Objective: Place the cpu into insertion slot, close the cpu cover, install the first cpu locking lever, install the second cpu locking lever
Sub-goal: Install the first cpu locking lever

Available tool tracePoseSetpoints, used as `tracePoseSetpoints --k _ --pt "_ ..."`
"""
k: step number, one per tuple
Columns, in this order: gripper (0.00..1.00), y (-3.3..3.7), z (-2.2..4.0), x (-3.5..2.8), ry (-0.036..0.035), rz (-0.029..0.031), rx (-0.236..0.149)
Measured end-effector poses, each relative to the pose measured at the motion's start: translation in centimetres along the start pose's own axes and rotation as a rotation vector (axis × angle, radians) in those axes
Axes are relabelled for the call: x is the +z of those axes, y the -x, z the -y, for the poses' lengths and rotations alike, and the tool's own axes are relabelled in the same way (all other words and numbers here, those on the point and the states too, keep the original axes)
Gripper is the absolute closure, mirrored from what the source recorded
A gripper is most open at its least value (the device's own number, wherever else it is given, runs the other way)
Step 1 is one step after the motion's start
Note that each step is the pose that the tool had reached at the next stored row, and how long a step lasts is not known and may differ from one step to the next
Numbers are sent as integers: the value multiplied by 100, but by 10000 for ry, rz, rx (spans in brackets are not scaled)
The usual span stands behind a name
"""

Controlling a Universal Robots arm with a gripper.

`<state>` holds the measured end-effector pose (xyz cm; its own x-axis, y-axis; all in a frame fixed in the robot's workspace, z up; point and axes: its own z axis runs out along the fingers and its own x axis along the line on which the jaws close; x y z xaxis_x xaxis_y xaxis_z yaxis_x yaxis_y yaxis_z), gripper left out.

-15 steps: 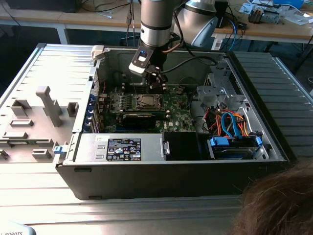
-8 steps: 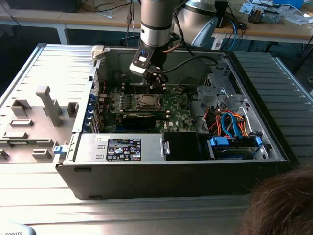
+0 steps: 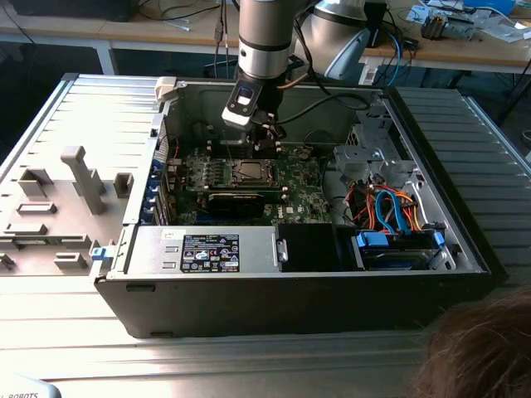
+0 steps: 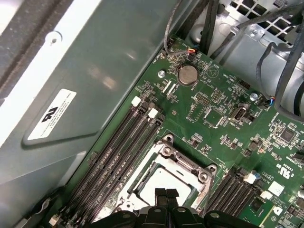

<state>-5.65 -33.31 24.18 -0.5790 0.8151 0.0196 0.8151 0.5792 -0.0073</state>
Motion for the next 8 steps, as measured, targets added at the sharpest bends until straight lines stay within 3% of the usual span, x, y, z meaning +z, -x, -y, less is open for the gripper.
tracePoseSetpoints --k 8 --pt "89 0 0 0 -6 2 -330"
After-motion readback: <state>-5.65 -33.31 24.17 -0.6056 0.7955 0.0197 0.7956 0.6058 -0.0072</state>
